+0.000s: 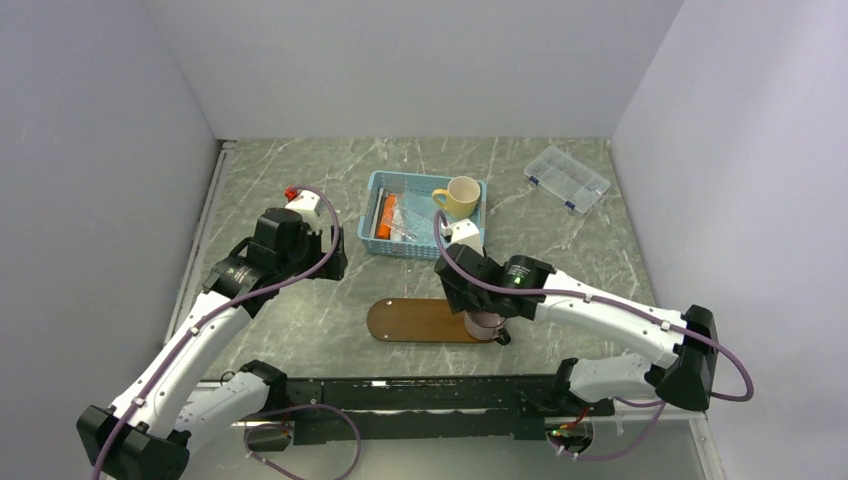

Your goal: Prepare toiletry sets of a toothbrush and toothpaste on the tray

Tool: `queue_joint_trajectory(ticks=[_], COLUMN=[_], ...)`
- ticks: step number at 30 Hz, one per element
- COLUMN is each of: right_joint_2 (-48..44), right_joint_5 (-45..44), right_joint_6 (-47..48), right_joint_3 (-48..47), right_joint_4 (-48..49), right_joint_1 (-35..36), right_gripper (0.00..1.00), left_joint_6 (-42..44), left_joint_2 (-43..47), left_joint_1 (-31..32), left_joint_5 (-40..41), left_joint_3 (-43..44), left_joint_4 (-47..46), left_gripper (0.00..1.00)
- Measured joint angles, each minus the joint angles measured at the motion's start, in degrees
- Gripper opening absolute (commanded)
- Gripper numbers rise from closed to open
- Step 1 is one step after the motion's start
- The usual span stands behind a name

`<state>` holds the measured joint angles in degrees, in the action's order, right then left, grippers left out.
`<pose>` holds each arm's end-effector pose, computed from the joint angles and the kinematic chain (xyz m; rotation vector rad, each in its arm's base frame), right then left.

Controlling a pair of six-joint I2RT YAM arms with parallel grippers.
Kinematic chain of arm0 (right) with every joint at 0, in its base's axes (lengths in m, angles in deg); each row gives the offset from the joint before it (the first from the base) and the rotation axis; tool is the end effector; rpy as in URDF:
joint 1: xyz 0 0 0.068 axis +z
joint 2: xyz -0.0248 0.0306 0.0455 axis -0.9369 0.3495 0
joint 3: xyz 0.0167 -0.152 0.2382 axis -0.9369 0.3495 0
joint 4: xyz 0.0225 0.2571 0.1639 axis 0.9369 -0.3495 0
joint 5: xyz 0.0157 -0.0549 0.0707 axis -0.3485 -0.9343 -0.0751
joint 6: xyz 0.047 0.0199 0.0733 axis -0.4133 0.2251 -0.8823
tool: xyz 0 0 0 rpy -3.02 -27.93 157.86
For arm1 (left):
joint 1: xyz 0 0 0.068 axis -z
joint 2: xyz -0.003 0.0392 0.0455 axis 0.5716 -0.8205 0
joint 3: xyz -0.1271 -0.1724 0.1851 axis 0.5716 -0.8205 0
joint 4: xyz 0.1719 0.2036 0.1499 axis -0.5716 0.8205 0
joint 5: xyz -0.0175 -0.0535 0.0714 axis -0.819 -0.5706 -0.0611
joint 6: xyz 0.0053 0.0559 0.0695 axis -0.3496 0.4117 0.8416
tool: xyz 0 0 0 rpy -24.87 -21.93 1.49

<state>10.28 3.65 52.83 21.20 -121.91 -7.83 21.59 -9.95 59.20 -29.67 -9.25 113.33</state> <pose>0.1713 0.2499 0.2564 -0.4572 2.4337 0.1500 0.2420 -0.1051 0.2911 0.1450 2.2658 -0.3170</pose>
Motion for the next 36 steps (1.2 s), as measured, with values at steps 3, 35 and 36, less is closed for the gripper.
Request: queue_joint_trajectory(ticks=[3, 35, 36], right_joint_2=[0.9, 45.6, 46.0], right_joint_5=[-1.7, -6.4, -6.2], right_joint_6=[0.3, -14.4, -15.7], right_joint_3=[-3.3, -50.1, -50.0], right_joint_4=[-1.2, -4.2, -4.1], right_joint_1=[0.0, -11.5, -11.8], right_gripper=[0.56, 0.53, 0.53], left_joint_6=[0.0, 0.1, 0.1], left_joint_2=[0.0, 2.9, 3.2], left_joint_1=[0.0, 0.0, 0.0], left_joint_5=[0.0, -1.7, -1.8], left_joint_3=[0.0, 0.0, 0.0], left_joint_4=[0.0, -0.1, -0.1], left_gripper=[0.99, 0.99, 0.99])
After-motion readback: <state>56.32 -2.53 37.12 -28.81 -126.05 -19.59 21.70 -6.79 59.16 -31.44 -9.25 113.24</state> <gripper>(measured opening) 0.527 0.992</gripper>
